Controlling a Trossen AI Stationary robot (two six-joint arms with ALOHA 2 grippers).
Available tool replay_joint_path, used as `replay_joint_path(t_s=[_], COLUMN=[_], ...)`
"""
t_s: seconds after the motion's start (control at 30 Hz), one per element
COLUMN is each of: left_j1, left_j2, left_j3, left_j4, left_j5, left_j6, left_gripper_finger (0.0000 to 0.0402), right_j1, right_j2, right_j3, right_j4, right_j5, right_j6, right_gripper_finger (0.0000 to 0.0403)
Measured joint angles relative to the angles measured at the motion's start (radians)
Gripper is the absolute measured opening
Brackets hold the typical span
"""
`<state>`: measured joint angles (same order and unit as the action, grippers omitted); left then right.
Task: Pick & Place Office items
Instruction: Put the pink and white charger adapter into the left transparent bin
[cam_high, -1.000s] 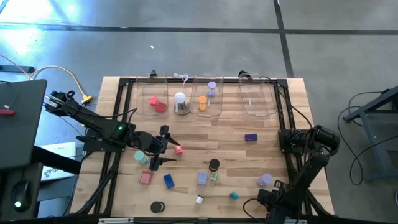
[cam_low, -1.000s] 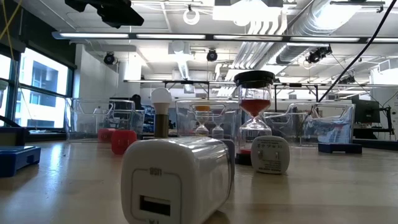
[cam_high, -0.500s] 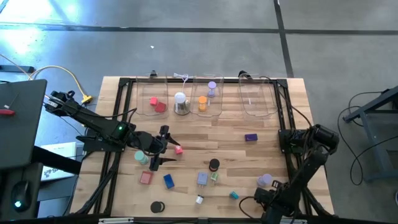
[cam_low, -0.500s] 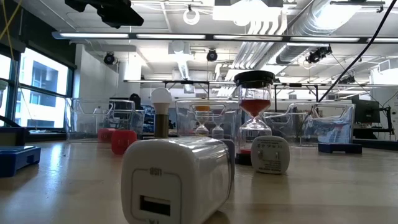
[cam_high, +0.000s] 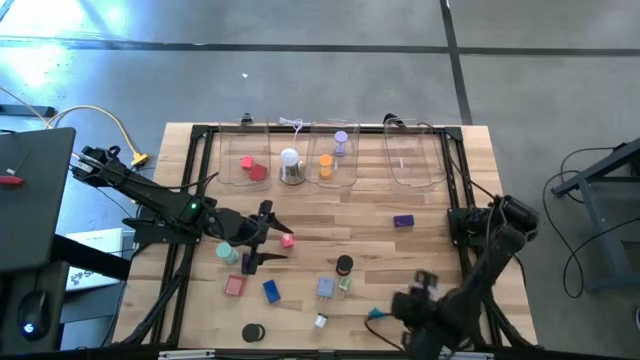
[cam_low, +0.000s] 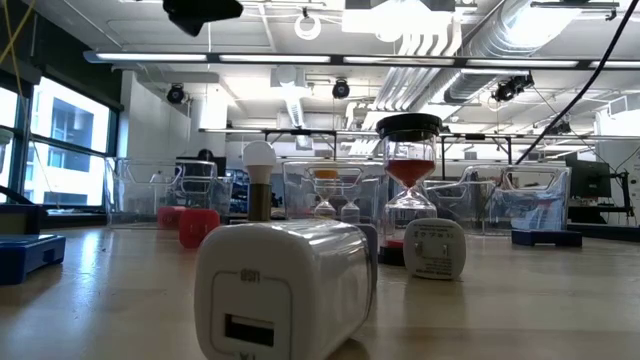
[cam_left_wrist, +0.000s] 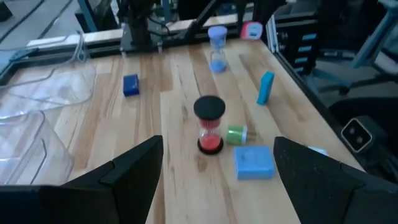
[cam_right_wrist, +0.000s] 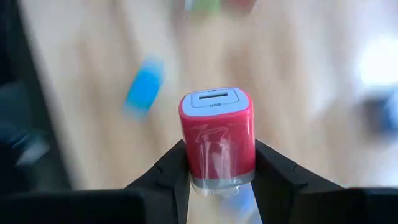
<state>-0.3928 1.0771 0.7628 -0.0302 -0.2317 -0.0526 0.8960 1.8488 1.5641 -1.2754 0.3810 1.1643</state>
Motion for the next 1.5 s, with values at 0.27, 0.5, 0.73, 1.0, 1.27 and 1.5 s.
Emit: replay_joint_path(t_s=[0.27,0.5,0.73,1.0,1.27,1.5], left_j1=[0.000,0.000,0.000,0.030,0.084,0.092], left_j2=[0.000,0.000,0.031,0.113,0.184,0.186], left_j3=[0.000,0.000,0.000,0.001,0.001,0.000], left_j4=[0.145,0.204,0.262,0.419,0.526,0.554], left_j5=[-0.001,-0.001,-0.061,-0.063,-0.086,-0.086], left_j6=[0.031,-0.011,-0.032,-0.004,0.053,0.055], left_gripper_finger=[0.0298,0.0298,0.0298,0.0298,0.0298,0.0298], right_j1=[-0.163,-0.285,-0.360,-0.404,-0.440,-0.452], right_j2=[0.000,0.000,0.008,0.008,0.008,0.007], right_j3=[0.033,0.033,0.033,0.032,0.026,0.026], right_j4=[0.149,0.343,0.652,0.820,0.845,0.842], right_j5=[0.552,0.781,0.789,0.767,0.731,0.732], right_j6=[-0.487,-0.821,-1.198,-1.373,-1.404,-1.406], right_gripper_finger=[0.0120,0.0120,0.0120,0.0120,0.0120,0.0120])
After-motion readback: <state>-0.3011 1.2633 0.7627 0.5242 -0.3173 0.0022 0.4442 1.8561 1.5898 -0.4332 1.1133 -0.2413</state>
